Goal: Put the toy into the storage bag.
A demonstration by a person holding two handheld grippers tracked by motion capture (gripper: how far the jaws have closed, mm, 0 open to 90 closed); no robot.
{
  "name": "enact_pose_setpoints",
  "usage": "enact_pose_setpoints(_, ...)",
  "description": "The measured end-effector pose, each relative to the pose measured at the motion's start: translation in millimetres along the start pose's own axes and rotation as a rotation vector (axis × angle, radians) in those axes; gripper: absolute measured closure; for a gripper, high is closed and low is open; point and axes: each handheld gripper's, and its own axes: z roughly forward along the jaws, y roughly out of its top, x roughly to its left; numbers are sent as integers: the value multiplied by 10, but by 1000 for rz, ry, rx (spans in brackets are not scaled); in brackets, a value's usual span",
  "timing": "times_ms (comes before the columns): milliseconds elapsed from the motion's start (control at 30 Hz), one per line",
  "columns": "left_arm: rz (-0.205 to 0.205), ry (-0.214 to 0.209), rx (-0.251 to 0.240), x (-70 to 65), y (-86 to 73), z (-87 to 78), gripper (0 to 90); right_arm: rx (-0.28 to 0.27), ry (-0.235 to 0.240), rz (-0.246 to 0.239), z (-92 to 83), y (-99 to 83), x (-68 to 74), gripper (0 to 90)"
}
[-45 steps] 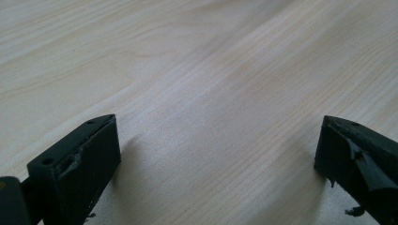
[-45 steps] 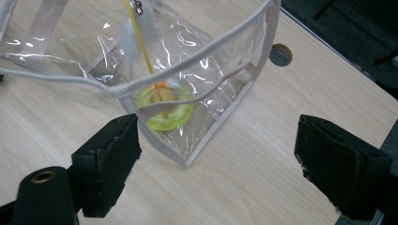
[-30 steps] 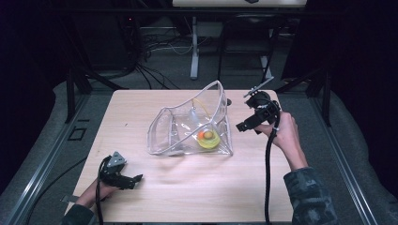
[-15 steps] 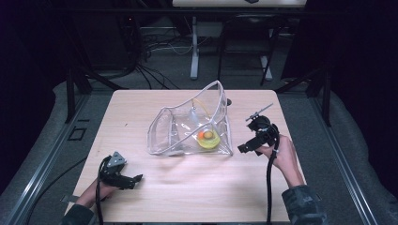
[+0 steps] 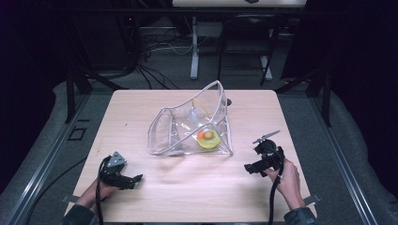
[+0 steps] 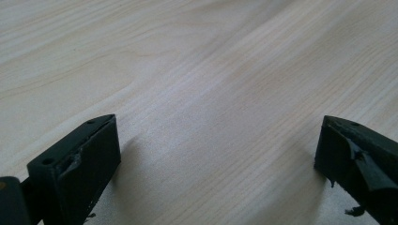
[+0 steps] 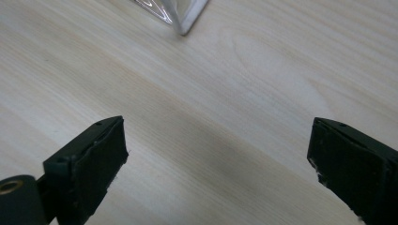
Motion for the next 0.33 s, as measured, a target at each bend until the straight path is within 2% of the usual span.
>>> enact_pose_setpoints(33,0,0,0,1,0,0,3,3,3,3,53,-37,13,38)
enact_pose_setpoints(67,0,0,0,0,0,0,3,46,-17,-17,112,-71,28,11)
enact_pose_setpoints(100,-2,1,-1,-1,0,0,3,53,-29,-21,133,-93,33,6)
enact_pose_setpoints(167,-3,2,0,-2,0,0,2,26,-8,-10,163,-157,45,0)
enact_pose_setpoints(233,-7,9,-1,-9,0,1,2,-4,-44,-3,189,-218,52,0)
enact_pose_setpoints(333,-8,8,-1,-8,1,1,2,0,-35,6,281,-321,42,0)
